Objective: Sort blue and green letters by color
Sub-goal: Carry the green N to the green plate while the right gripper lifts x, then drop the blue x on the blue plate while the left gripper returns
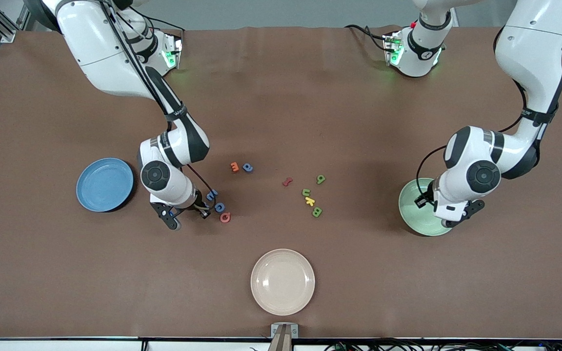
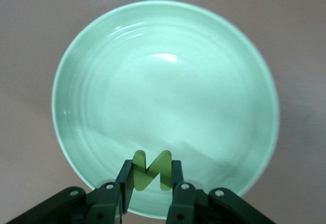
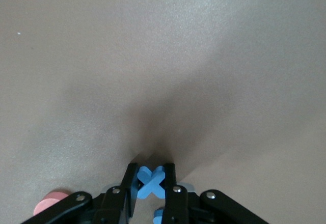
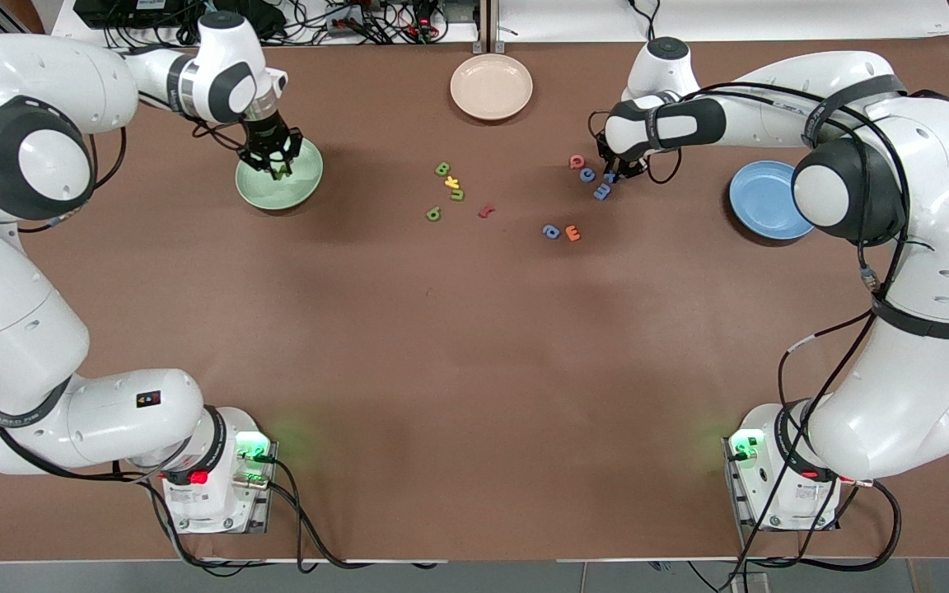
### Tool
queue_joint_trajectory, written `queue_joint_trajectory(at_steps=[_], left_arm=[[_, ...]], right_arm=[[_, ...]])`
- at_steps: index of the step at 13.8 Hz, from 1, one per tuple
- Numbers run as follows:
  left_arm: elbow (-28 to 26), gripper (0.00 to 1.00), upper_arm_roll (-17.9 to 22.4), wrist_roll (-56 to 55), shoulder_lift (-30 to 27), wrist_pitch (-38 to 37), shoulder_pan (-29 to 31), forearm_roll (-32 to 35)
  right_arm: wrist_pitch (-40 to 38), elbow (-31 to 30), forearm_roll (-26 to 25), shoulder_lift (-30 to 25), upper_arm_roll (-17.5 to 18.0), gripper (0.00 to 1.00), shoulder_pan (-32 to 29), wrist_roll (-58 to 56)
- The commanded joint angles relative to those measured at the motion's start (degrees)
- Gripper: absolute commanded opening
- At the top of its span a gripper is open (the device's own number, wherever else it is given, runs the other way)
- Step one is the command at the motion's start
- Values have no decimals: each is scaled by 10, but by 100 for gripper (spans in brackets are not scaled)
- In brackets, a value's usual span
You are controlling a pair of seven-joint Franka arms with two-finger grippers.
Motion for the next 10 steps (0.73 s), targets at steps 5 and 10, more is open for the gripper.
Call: queue_joint_trajectory(at_steps=[5,10], left_arm=[[2,100,-27,0,-17,1,4,8],[102,96,-67,-197,41,1,-82,3]], right_arm=[[-96,1,-46,-45,-2,9,-45,-107],[-134,-71,-45,-146,1,9,-163,-393]])
